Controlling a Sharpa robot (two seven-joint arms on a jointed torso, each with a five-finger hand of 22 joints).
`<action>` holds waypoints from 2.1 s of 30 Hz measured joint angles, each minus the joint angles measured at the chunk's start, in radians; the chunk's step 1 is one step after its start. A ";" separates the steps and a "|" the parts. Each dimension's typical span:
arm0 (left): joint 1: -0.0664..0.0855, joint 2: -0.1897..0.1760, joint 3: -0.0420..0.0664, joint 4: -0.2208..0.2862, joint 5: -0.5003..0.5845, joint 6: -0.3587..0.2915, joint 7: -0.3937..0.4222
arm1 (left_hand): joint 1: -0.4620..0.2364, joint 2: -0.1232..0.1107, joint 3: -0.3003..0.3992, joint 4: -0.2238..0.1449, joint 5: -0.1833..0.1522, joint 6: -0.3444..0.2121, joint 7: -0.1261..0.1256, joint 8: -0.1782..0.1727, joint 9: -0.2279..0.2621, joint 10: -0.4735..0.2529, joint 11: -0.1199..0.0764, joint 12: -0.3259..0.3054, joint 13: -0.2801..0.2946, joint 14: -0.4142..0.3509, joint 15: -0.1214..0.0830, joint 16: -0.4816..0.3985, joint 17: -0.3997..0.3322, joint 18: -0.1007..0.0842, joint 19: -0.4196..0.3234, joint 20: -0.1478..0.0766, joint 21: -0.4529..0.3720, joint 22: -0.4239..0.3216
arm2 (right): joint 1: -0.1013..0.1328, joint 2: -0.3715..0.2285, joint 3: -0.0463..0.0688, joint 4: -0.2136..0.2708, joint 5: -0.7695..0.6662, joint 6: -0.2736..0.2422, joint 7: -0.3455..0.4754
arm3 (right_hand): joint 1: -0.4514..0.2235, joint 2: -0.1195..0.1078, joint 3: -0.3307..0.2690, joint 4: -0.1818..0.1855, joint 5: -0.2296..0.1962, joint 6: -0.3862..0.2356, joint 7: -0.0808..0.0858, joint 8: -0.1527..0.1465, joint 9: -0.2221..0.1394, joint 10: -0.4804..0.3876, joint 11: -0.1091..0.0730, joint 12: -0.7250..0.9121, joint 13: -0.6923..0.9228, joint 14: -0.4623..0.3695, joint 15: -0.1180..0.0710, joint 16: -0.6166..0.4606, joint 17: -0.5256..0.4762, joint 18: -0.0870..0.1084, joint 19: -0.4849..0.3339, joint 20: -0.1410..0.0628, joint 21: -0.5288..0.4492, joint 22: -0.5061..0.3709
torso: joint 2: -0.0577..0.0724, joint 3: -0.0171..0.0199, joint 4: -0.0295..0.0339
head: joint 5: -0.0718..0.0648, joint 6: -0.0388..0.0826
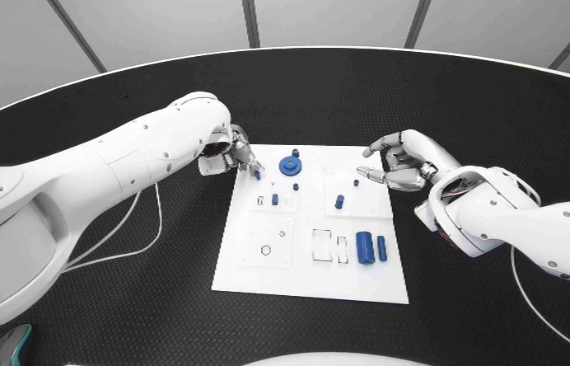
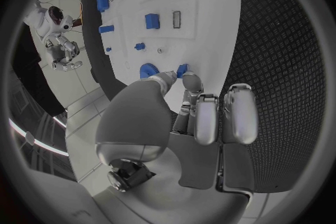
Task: Assemble the parts on the task board
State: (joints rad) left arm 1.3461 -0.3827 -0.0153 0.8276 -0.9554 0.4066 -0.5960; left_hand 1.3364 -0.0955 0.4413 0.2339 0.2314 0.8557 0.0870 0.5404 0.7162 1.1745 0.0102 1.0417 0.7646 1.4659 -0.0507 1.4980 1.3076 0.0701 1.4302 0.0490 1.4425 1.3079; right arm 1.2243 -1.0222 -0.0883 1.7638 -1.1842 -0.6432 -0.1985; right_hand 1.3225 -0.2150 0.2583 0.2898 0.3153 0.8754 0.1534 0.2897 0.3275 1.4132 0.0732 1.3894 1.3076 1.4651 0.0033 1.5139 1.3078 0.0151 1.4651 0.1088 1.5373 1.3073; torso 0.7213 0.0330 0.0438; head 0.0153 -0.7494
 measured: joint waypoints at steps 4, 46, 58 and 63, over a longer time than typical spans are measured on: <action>0.000 -0.001 0.000 0.002 0.000 0.002 0.001 | 0.029 -0.015 0.115 -0.049 0.000 -0.014 0.004 0.027 0.006 0.001 -0.001 -0.006 -0.007 0.001 -0.003 0.000 0.000 0.000 0.001 -0.001 0.002 0.000 | 0.000 0.000 0.000 0.001 0.000 0.000 0.000 | 0.000 0.000 0.000 0.000 0.000 0.000 0.000 0.000 0.000 0.000 0.000 0.000 0.000 0.000 0.000 0.000 0.000 0.000 0.000 0.000 0.000 0.001 | 0.000 -0.0001 0.0000 | 0.000 -0.002; -0.014 -0.240 -0.015 0.377 0.081 -0.196 0.006 | -0.065 -0.068 0.250 -0.060 0.031 -0.018 -0.007 0.111 0.006 0.059 -0.005 0.031 0.037 0.001 -0.003 0.000 0.000 0.000 0.011 -0.004 0.018 0.000 | 0.000 -0.003 0.000 -0.010 0.000 -0.003 0.004 | 0.000 0.000 0.000 0.000 0.000 0.000 0.000 0.004 -0.001 0.003 -0.003 0.000 0.000 0.003 -0.003 -0.004 0.000 0.000 0.000 0.000 0.000 0.000 | -0.026 0.0034 0.0073 | 0.011 -0.025; -0.055 -0.263 -0.020 0.467 0.000 -0.240 -0.002 | -0.080 -0.083 0.267 -0.071 0.035 -0.011 -0.008 0.112 0.006 0.070 -0.012 0.040 0.046 -0.003 -0.006 0.000 0.000 0.000 0.011 -0.004 0.018 0.000 | 0.000 0.002 0.000 -0.015 0.000 -0.003 0.007 | 0.000 0.000 -0.003 -0.003 0.000 0.000 0.000 0.004 -0.001 0.003 -0.003 0.000 0.000 0.003 -0.003 -0.004 0.000 0.000 0.000 0.000 0.000 0.000 | -0.033 0.0028 0.0073 | 0.016 -0.034; -0.066 -0.261 -0.024 0.480 -0.010 -0.246 -0.004 | -0.085 -0.088 0.280 -0.079 0.047 -0.008 -0.009 0.111 0.006 0.075 -0.010 0.040 0.046 0.001 -0.010 0.000 0.000 -0.011 0.012 -0.005 0.022 0.000 | 0.000 0.002 0.000 -0.015 0.000 -0.002 0.008 | 0.000 0.000 -0.003 -0.003 0.000 0.000 0.000 0.004 -0.001 0.003 -0.003 0.000 0.000 0.003 -0.003 -0.004 0.000 0.000 0.000 0.000 0.000 0.000 | -0.032 0.0028 0.0074 | 0.016 -0.034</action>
State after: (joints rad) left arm 1.2802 -0.6441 -0.0396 1.3080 -0.9654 0.1607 -0.6004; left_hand 1.2515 -0.1837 0.7213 0.1551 0.2786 0.8478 0.0778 0.6515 0.7222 1.2493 -0.0003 1.0816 0.8102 1.4666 -0.0605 1.4980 1.3074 0.0596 1.4425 0.0439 1.4640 1.3074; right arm 1.2241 -1.0202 -0.0884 1.7486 -1.1842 -0.6455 -0.1909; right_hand 1.3225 -0.2150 0.2556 0.2870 0.3153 0.8754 0.1534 0.2937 0.3270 1.4161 0.0702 1.3894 1.3079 1.4684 0.0000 1.5095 1.3074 0.0151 1.4651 0.1087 1.5372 1.3076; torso 0.6896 0.0358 0.0512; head 0.0309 -0.7836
